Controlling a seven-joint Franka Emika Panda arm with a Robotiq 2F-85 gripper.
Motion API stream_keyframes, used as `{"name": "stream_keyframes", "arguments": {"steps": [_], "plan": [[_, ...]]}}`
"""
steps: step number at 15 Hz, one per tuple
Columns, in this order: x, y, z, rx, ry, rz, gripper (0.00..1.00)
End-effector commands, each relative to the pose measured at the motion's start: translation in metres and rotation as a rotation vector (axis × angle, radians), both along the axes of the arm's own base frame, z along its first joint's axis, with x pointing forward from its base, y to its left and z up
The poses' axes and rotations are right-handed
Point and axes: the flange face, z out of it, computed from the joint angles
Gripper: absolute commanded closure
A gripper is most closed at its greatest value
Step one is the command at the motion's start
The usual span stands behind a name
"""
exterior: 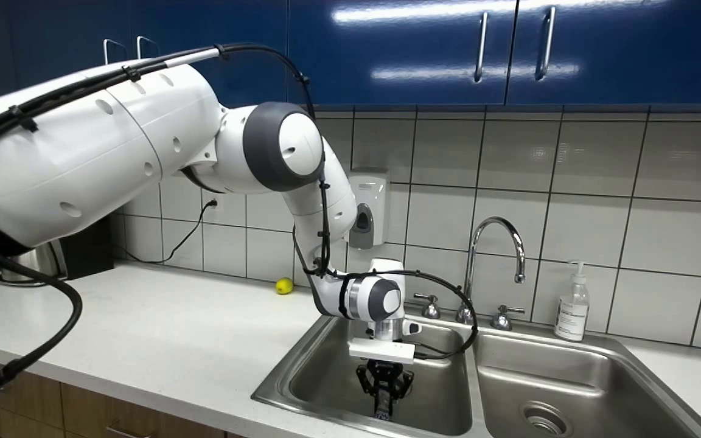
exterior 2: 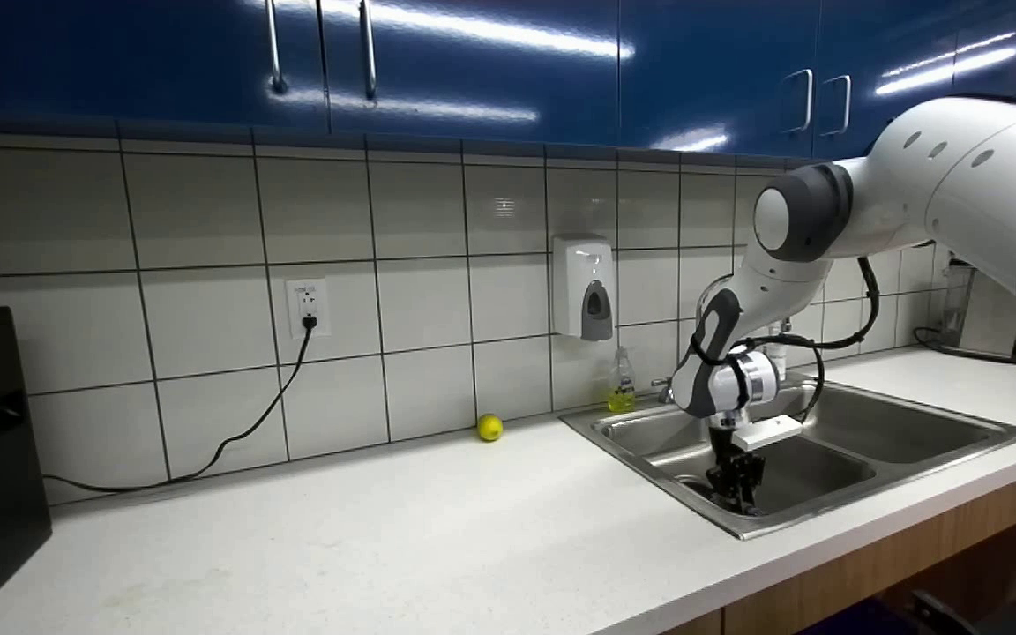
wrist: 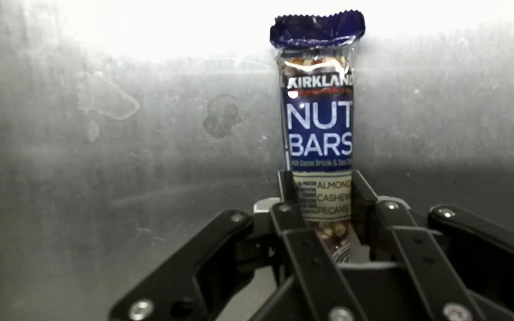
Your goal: Take the candy bar out of the sink
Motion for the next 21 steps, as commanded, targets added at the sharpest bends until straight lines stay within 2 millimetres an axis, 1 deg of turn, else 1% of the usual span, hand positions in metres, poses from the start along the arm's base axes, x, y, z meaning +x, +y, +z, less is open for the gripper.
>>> {"name": "stream_keyframes", "arguments": {"steps": [1,6,11,14,16,18,21], "plan": [[-0.002,0.005,0.043,-0.011,-0.025,-0.039,0.92],[-0.006,0.016,0.099,-0.032,-0.074,-0.051,0.92],[-0.021,0.034,0.146,-0.031,-0.106,-0.037,0.92],[-0.031,0.047,0.171,-0.028,-0.121,-0.021,0.92],[-0.038,0.062,0.186,-0.023,-0.129,-0.002,0.92],[-0.044,0.081,0.196,-0.021,-0.135,0.037,0.92],[-0.051,0.121,0.204,-0.023,-0.126,0.120,0.92]]}}
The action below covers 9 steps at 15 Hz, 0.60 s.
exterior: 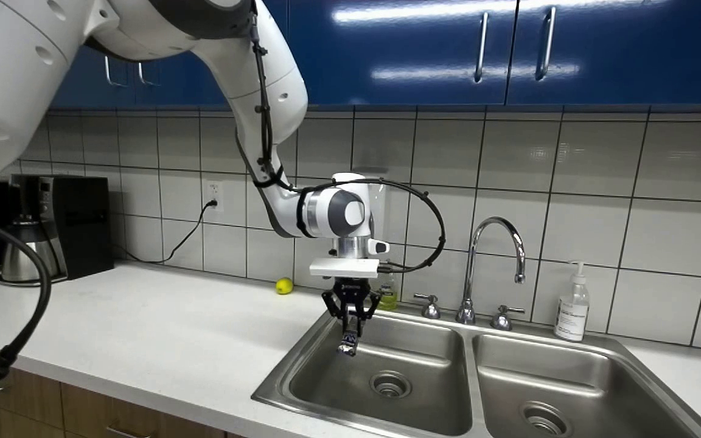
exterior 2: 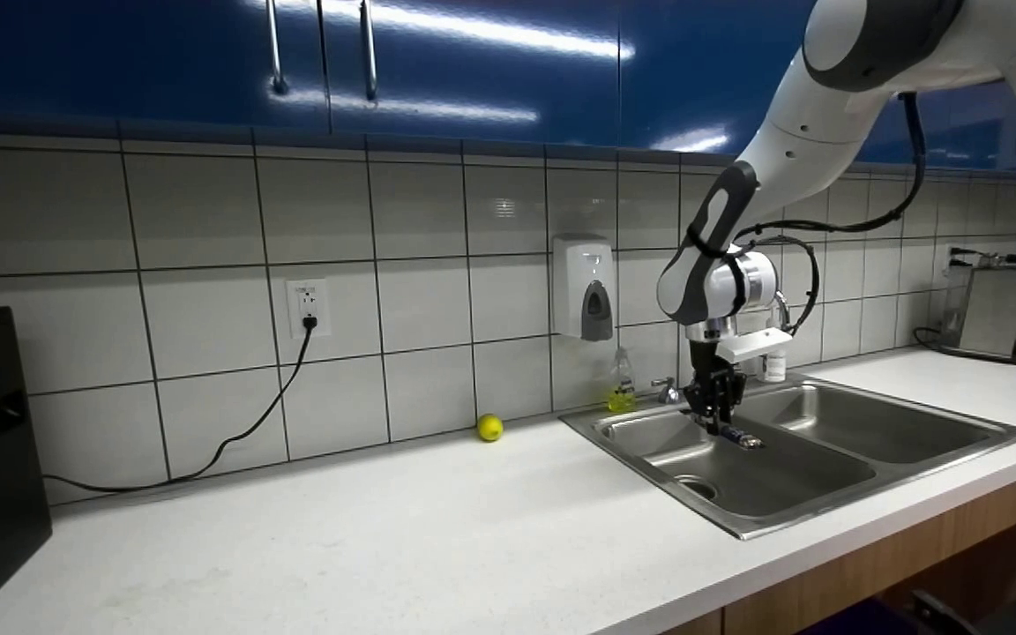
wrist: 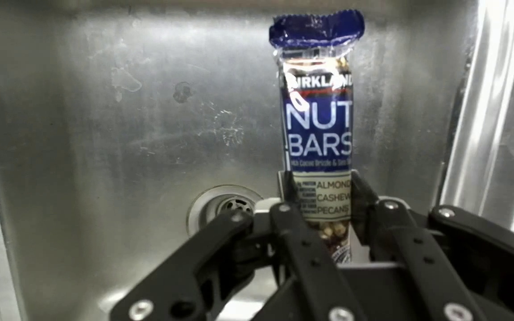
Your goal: Take the candy bar out of the sink
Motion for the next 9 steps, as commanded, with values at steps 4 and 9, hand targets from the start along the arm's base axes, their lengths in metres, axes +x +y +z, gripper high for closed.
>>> {"name": "stream_keyframes", "arguments": {"steps": [4,9], "plan": [[-0.026,0.095,0.011,-0.033,0.014,0.205,0.92],[-0.041,0.179,-0.011,-0.052,0.052,0.390,0.92]]}}
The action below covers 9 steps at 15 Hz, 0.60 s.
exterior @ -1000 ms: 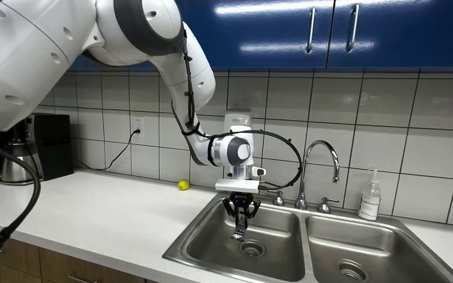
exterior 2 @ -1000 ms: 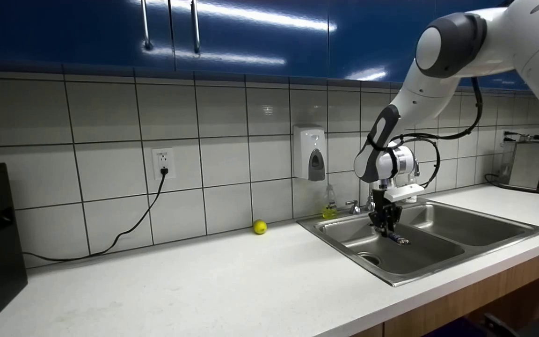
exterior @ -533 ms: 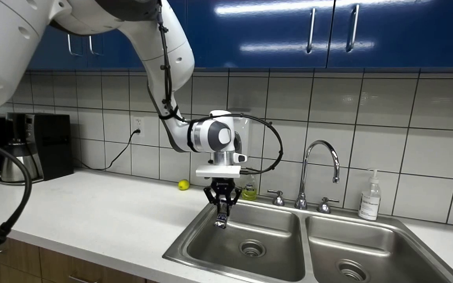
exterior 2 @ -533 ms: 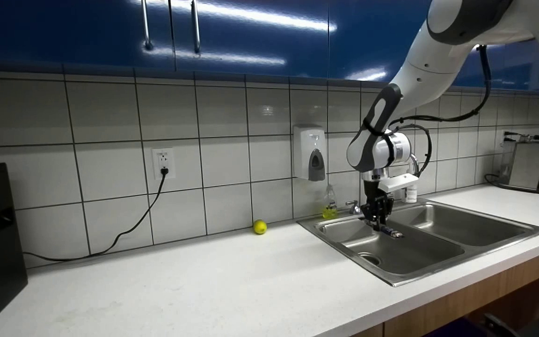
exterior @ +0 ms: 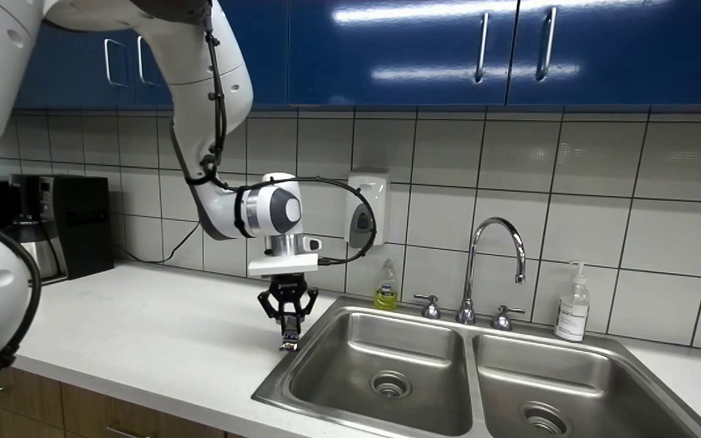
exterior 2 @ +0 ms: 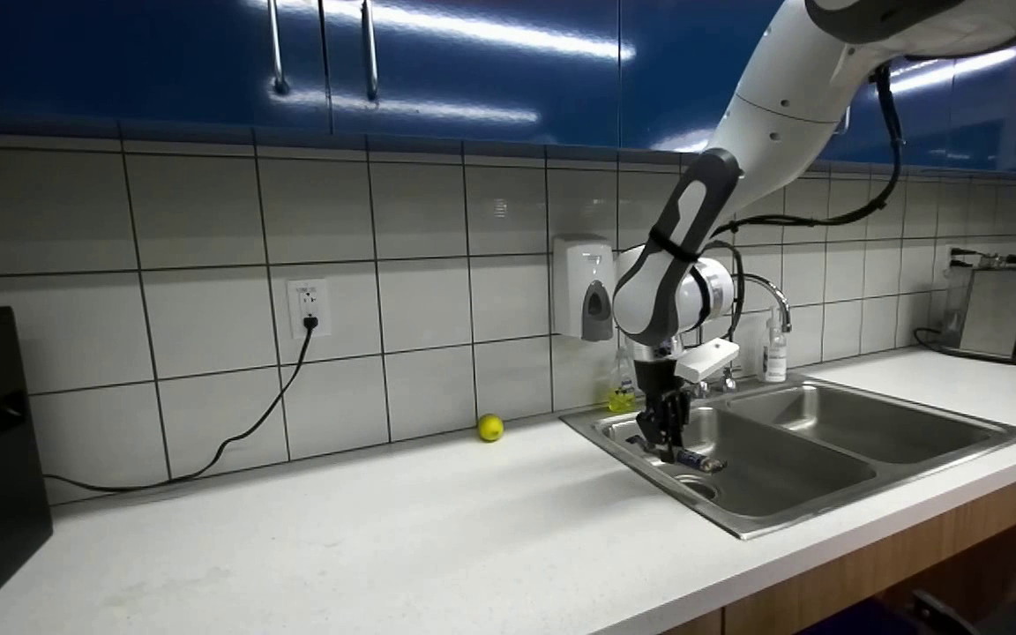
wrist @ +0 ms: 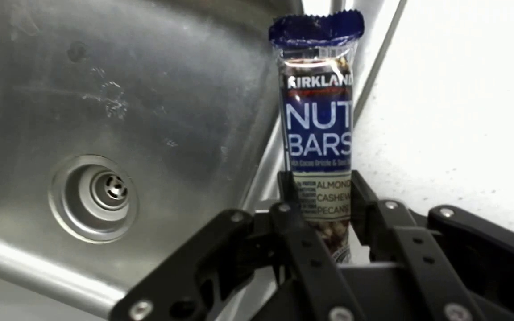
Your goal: Take the candy bar out of the sink
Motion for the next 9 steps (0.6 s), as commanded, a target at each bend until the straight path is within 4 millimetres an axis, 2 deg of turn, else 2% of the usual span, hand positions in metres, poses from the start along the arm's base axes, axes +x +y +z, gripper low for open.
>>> {"name": "stream_keyframes", "arguments": {"steps": [1,5,9], "plan": [[-0.018,0.050,-0.006,-0.024,0.000,0.107,0.92],[-0.028,0.100,-0.018,-0.023,0.007,0.199,0.92],[-0.030,0.123,-0.025,-0.011,-0.007,0.223,0.92]]}}
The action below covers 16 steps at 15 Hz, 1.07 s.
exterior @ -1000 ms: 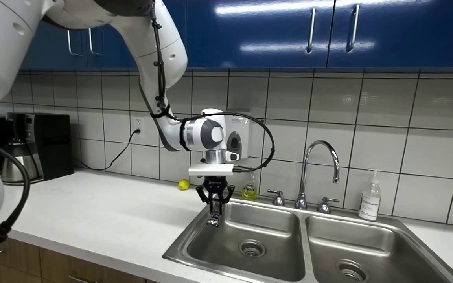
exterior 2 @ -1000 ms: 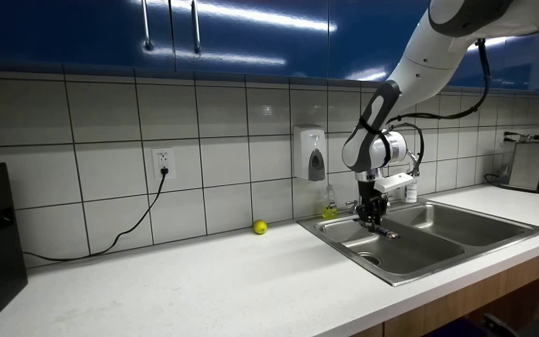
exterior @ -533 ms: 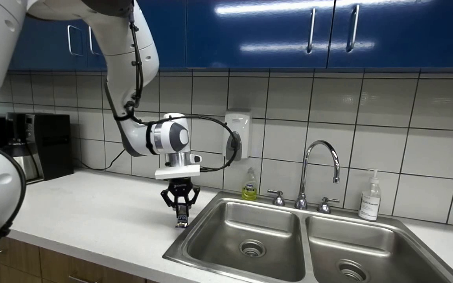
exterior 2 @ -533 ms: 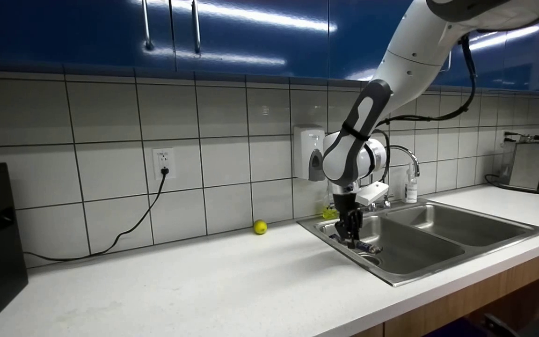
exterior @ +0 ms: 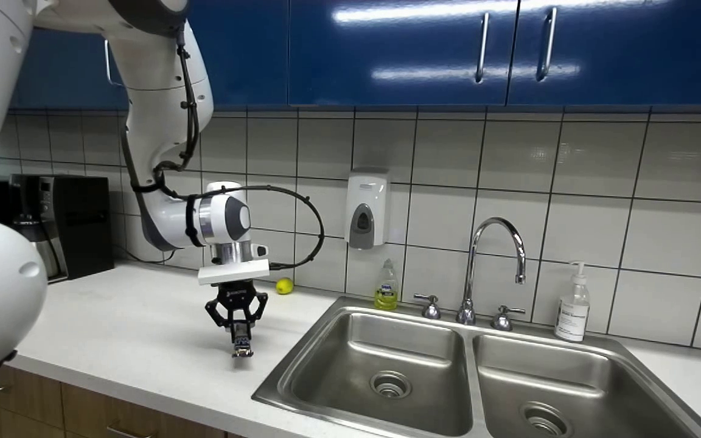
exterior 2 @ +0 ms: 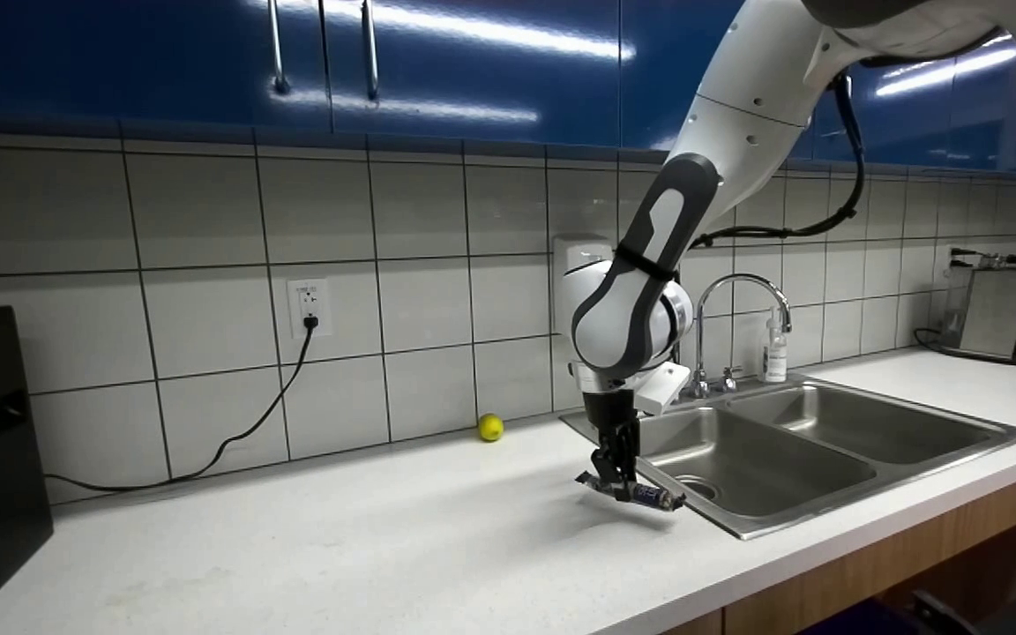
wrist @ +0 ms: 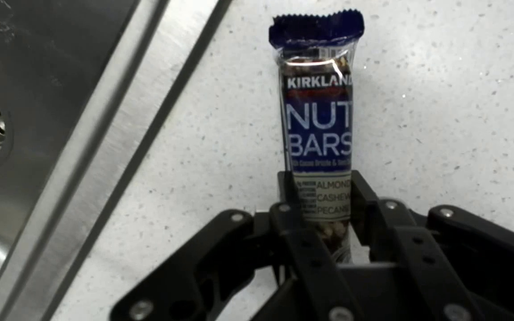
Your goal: Take the candy bar out of the sink
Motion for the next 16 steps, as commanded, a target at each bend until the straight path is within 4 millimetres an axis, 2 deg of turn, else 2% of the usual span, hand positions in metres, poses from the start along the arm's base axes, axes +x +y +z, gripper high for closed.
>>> {"name": "stream_keyframes", "arguments": {"steps": [1,8,15,16], "plan": [[-0.002,0.011,-0.003,0.001,-0.031,0.007,0.92],[-0.003,0.013,-0.020,-0.001,-0.030,-0.014,0.92],[-0.005,0.012,-0.028,-0.007,-0.022,-0.030,0.91],[-0.005,0.012,-0.028,-0.008,-0.020,-0.033,0.43]]}}
